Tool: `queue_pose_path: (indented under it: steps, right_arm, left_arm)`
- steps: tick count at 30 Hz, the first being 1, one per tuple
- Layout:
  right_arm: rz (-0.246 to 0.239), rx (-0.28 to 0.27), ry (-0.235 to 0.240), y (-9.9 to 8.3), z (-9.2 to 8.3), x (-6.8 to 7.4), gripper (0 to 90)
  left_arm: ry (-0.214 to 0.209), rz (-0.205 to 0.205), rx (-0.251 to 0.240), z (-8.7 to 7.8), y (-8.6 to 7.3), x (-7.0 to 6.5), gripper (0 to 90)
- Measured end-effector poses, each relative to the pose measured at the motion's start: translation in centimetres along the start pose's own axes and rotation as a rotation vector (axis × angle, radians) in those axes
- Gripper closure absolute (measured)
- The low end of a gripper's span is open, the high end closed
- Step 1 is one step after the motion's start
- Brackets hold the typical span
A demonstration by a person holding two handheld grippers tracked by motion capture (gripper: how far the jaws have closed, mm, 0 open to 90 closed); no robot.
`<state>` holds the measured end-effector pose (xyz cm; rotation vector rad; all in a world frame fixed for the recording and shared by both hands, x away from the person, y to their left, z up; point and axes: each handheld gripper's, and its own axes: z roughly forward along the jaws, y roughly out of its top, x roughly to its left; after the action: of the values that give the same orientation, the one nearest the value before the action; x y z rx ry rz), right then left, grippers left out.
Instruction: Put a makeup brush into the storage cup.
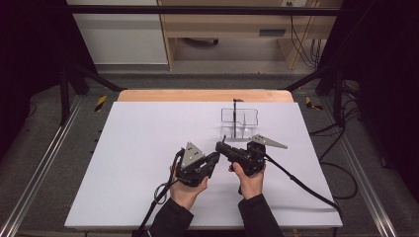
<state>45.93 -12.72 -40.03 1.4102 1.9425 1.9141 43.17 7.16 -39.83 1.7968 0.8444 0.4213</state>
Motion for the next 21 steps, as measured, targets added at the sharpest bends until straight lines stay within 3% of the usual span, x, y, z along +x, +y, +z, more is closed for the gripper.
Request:
queue_pose_path:
  steps: [7, 18, 21]
  right_arm:
    - [-0.009, -0.007, 0.009, 0.1, -0.2, 0.1, 84.1]
    - [-0.073, -0.044, -0.041, 0.3, -0.7, 0.0, 84.0]
    - [-0.09, -0.048, -0.049, 0.4, -0.9, -0.1, 84.0]
  left_arm:
    - [-0.028, 0.003, -0.007, -0.1, 0.1, 0.3, 81.7]
    - [-0.064, 0.035, 0.031, -1.3, 0.5, 2.1, 57.0]
    - [-0.09, 0.036, 0.041, -1.8, 0.6, 2.8, 49.0]
